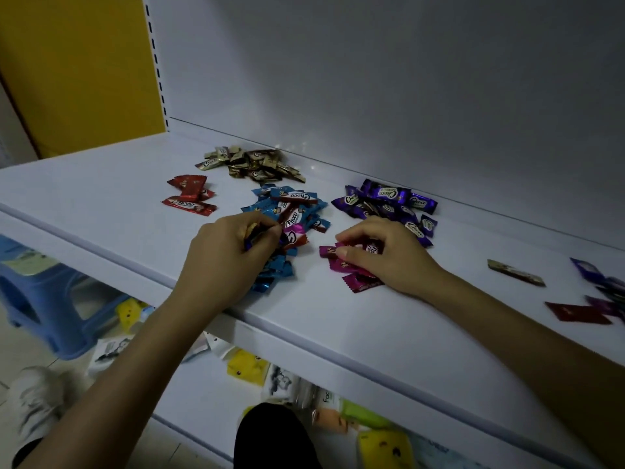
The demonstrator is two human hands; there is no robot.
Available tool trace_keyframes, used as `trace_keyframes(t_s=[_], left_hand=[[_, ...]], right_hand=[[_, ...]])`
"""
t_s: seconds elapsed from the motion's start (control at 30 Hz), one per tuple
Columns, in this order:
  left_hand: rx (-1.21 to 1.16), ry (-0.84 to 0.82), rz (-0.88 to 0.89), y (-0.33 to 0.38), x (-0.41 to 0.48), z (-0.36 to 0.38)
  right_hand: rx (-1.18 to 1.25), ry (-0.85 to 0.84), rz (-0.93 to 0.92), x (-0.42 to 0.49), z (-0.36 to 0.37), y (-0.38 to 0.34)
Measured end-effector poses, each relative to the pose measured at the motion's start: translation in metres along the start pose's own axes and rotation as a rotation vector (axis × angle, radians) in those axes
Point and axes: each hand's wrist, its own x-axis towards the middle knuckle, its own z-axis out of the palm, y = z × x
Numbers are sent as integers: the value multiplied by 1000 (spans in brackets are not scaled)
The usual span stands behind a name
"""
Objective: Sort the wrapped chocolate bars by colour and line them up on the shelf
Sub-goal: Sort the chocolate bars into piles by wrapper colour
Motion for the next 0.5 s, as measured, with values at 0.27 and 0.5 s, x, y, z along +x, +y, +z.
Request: trace_keyframes(t_s=[0.27, 0.5], left_hand=[[-195, -49, 90, -1, -2, -4], [-527, -47, 86, -3, -3, -13]], right_hand=[[170, 162, 23, -1, -3, -12], [208, 73, -76, -3, 18, -63]])
